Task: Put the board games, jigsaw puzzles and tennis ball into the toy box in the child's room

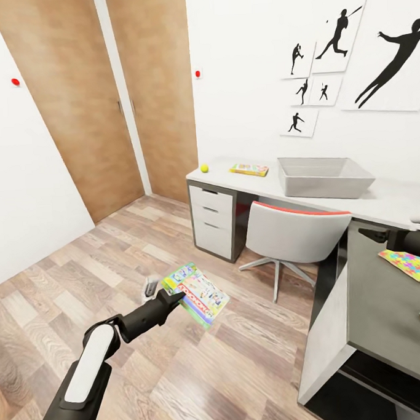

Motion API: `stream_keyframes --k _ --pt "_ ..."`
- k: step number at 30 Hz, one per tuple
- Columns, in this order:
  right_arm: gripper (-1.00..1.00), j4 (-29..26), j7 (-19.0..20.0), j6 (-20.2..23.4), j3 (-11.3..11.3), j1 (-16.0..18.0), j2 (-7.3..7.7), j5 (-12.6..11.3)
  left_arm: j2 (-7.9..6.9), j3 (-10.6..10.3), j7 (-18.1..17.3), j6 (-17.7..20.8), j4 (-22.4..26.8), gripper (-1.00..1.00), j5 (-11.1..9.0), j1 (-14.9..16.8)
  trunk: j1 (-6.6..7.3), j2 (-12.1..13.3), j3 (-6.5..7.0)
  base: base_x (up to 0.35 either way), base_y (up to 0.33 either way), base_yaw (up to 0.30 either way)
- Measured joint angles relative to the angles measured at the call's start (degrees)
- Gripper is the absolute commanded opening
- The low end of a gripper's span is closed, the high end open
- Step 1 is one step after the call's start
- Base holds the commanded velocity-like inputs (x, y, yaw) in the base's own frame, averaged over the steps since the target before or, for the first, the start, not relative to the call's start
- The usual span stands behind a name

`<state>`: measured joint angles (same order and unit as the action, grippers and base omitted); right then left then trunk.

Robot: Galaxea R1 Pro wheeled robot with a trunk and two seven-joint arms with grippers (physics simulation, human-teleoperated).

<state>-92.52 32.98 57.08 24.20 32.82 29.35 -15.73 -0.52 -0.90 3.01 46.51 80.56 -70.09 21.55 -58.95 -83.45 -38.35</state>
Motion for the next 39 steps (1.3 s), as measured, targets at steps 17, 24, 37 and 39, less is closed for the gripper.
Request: stream_keyframes --k 17,24,37,39 --pt "1.00 0.0 0.0 0.0 0.1 0.0 0.00 0.0 -0.08 0.3 -0.2 -0.3 0.0 -1.00 0.0 -0.3 0.02 0.0 0.00 0.251 -0.134 0.010" --pt "1.00 0.0 -0.1 -0.1 0.1 0.0 -0.01 0.0 -0.09 0.3 -0.1 0.0 0.0 -1.00 0.0 -0.4 0.00 0.0 0.00 0.050 -0.012 0.230" --pt "1.00 0.0 -0.1 -0.1 0.0 0.0 0.02 0.0 -0.09 0.2 0.2 0.5 1.1 -1.00 -0.1 -0.2 2.19 4.0 1.79 0.004 -0.001 0.278" --pt "1.00 0.0 -0.1 -0.1 0.0 0.0 0.02 0.0 -0.08 0.2 0.3 0.5 1.1 -1.00 0.0 -0.1 2.63 4.8 2.15 0.000 0.000 0.138"
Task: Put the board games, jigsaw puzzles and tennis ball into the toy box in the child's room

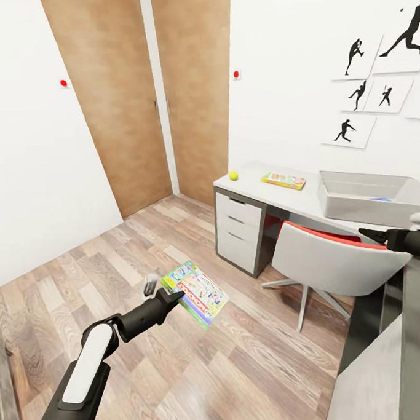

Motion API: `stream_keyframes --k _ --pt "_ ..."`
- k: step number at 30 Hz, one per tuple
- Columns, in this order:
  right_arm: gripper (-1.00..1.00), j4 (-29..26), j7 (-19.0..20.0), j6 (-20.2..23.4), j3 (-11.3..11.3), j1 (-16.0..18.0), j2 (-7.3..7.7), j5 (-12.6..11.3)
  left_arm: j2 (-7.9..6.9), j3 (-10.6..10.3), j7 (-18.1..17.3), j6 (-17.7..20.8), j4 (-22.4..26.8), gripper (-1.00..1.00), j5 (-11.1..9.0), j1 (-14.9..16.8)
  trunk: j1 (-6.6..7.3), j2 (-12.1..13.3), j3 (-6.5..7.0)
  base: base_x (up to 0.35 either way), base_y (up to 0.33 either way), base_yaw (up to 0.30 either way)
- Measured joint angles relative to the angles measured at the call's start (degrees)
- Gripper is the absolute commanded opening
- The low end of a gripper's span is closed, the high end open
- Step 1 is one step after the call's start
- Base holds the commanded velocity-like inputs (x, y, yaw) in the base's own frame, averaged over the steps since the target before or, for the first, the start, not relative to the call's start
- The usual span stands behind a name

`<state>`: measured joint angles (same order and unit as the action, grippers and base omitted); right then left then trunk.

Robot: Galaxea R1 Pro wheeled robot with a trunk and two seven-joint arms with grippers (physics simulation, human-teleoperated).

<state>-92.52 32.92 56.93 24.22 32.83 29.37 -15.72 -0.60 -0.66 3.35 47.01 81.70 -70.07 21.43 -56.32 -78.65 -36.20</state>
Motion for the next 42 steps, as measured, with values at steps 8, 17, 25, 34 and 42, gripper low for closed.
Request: stream_keyframes --k 8,17,25,34,42 --pt "1.00 0.0 0.2 -0.5 -0.2 0.0 -0.01 0.0 0.01 0.0 0.2 0.0 -0.1 -1.00 0.0 0.2 1.76 3.2 1.44 0.000 0.000 0.034" --pt "1.00 0.0 0.2 -0.1 0.0 0.0 -0.02 0.0 0.02 0.0 0.2 0.0 -0.3 -1.00 0.0 0.2 3.74 6.8 3.06 0.000 0.000 0.023" --pt "1.00 0.0 0.2 0.1 -0.1 0.0 -0.03 0.0 0.01 0.0 0.2 0.0 -0.4 -1.00 0.1 0.2 5.49 10.0 4.49 0.000 0.000 0.222" --pt "1.00 0.0 0.2 0.1 0.0 0.0 0.08 0.0 0.00 -0.1 0.1 0.0 -0.1 -1.00 -0.3 0.2 7.47 13.6 6.11 0.002 0.000 0.084" --pt "1.00 0.0 0.3 -0.3 0.0 0.0 0.01 0.0 0.03 -0.4 0.2 -0.5 0.5 -1.00 -0.1 -0.2 7.50 13.7 6.11 0.081 0.000 0.005"
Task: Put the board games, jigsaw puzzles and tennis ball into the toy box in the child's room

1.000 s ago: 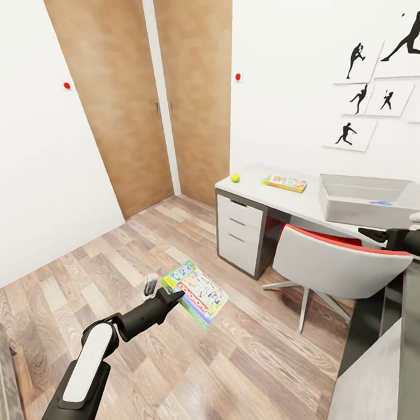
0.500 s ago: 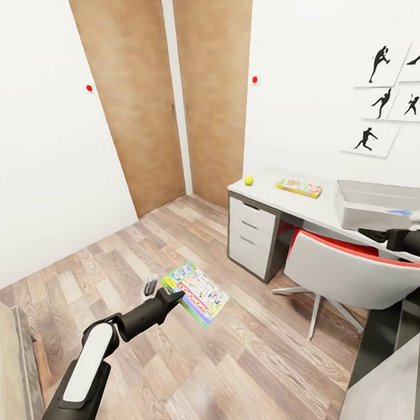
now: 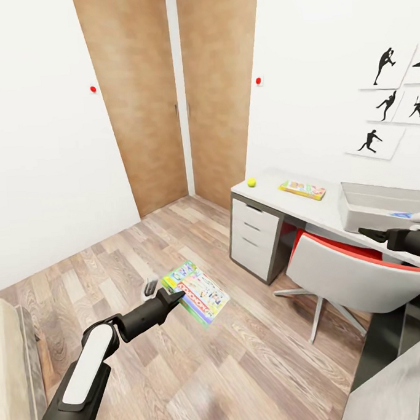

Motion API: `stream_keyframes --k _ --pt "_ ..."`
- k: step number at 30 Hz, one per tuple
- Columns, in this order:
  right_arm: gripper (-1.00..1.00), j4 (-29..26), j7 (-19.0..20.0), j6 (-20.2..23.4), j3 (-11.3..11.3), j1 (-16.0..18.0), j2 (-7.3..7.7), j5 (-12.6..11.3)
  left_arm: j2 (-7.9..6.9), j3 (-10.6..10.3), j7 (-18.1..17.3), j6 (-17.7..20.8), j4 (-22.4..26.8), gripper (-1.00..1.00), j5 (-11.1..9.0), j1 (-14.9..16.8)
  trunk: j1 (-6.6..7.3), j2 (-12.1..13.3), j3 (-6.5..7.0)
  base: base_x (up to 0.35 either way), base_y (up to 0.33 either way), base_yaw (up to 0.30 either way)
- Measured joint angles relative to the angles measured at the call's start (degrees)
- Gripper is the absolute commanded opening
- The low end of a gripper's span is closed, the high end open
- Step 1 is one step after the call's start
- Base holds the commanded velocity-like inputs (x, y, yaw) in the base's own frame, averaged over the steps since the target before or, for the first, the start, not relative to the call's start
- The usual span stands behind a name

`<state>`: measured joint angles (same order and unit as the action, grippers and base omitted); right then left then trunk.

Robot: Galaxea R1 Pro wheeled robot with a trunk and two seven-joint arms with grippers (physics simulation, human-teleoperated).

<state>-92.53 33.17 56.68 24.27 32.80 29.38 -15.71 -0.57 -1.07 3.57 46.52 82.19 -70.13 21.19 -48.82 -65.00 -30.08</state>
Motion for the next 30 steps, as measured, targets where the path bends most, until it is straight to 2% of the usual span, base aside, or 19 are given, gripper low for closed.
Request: stream_keyframes --k 10,21,30 --pt "1.00 0.0 0.0 0.0 -0.2 -0.1 -0.08 0.0 -0.01 0.1 0.1 -0.1 -0.3 -1.00 0.3 0.0 0.02 0.0 0.00 0.311 0.011 0.002" --pt "1.00 0.0 0.0 0.1 0.0 0.0 -0.05 0.0 0.01 0.1 0.1 -0.1 -0.5 -1.00 0.5 0.0 0.02 0.0 0.00 0.342 0.073 0.179" --pt "1.00 0.0 0.0 0.0 0.0 0.0 -0.03 0.0 -0.01 0.0 0.2 -0.2 -0.5 -1.00 0.6 0.0 0.02 0.0 0.00 0.343 -0.011 0.035"
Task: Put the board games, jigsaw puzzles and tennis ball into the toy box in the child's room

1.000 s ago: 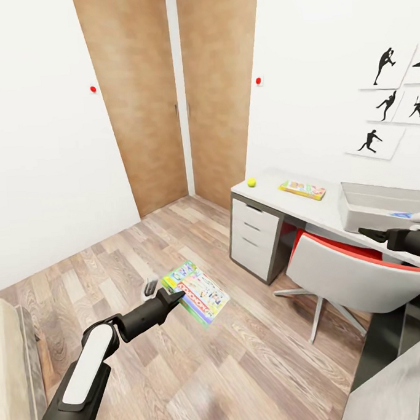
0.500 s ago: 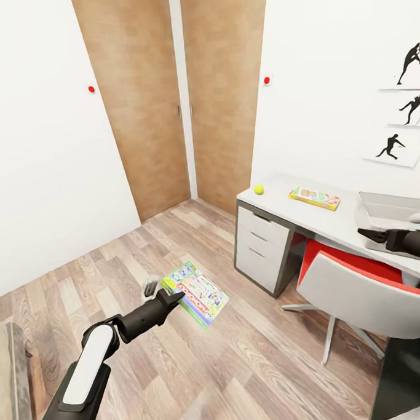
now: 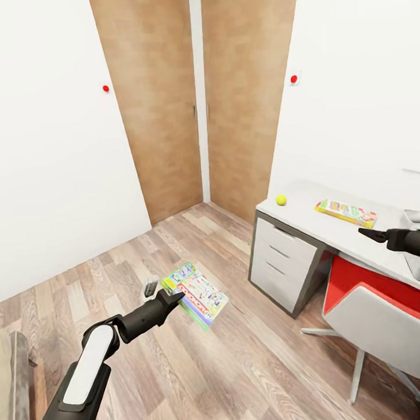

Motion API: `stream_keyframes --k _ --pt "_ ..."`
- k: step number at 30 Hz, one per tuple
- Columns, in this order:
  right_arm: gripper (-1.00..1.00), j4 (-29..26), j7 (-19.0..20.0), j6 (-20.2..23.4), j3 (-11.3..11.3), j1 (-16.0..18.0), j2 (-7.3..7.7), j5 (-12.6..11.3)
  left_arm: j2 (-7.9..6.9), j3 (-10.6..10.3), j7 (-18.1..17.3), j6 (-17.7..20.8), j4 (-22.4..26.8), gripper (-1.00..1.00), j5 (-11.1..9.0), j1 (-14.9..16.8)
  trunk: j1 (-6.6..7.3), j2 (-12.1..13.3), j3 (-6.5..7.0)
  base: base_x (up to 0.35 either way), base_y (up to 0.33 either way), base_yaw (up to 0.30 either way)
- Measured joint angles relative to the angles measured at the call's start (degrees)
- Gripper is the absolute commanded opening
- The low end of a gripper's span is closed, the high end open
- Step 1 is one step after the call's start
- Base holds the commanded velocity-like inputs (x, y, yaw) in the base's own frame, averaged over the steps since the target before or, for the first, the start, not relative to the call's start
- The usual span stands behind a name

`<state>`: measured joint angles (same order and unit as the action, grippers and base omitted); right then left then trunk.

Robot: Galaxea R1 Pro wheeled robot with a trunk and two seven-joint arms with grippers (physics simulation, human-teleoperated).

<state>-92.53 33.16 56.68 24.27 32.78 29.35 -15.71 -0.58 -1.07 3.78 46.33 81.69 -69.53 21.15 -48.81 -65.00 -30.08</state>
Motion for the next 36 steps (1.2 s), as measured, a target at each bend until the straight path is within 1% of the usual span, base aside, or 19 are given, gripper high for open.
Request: stream_keyframes --k 8,12,19,25,27,28,29,34,36 --pt "1.00 0.0 0.0 0.0 0.0 0.0 0.18 0.0 0.00 0.0 0.0 0.0 0.1 -1.00 -0.1 0.0 0.00 0.0 0.00 0.343 -0.078 0.002" --pt "1.00 0.0 0.0 -0.1 0.0 0.0 0.32 0.0 0.00 0.0 -0.1 0.0 0.1 -1.00 -0.2 0.0 0.00 0.0 0.00 0.343 -0.060 -0.114" --pt "1.00 0.0 0.1 -0.2 0.7 0.0 0.61 0.0 0.01 -0.2 -0.7 0.0 0.6 -1.00 -0.4 0.0 0.00 0.0 0.00 0.343 -0.005 -0.262" --pt "1.00 0.0 0.1 -0.3 0.8 0.0 0.63 0.0 0.01 -0.2 -0.8 0.1 0.7 -1.00 -0.4 0.0 0.00 0.0 0.00 0.308 0.207 -0.289" --pt "1.00 0.0 0.1 -0.3 1.4 -0.1 0.49 0.0 -0.17 0.0 -1.0 0.9 4.6 -1.00 -1.5 -1.2 -0.01 0.0 0.00 0.163 0.140 -0.276" --pt "1.00 0.0 0.1 -0.3 1.7 0.0 0.44 0.0 -0.93 0.3 -1.9 1.3 6.4 -1.00 -1.0 -2.5 -0.02 0.0 0.00 0.061 0.052 -0.268" --pt "1.00 0.0 0.1 -0.3 1.7 0.0 0.41 0.0 -1.37 0.3 -3.0 1.4 6.9 -1.00 -1.5 -2.9 -0.03 0.0 0.00 0.049 0.042 -0.268" --pt "1.00 0.0 0.1 -0.3 1.8 -0.1 0.41 0.0 -2.04 0.4 -6.5 1.6 7.7 -1.00 -1.9 -3.5 -0.03 0.0 0.00 0.022 0.019 -0.278" --pt "1.00 0.0 0.1 -0.3 1.9 -0.1 0.43 0.0 -2.06 0.4 -6.8 1.6 7.7 -1.00 -1.7 -3.6 -0.04 0.0 0.00 0.005 0.004 -0.286"
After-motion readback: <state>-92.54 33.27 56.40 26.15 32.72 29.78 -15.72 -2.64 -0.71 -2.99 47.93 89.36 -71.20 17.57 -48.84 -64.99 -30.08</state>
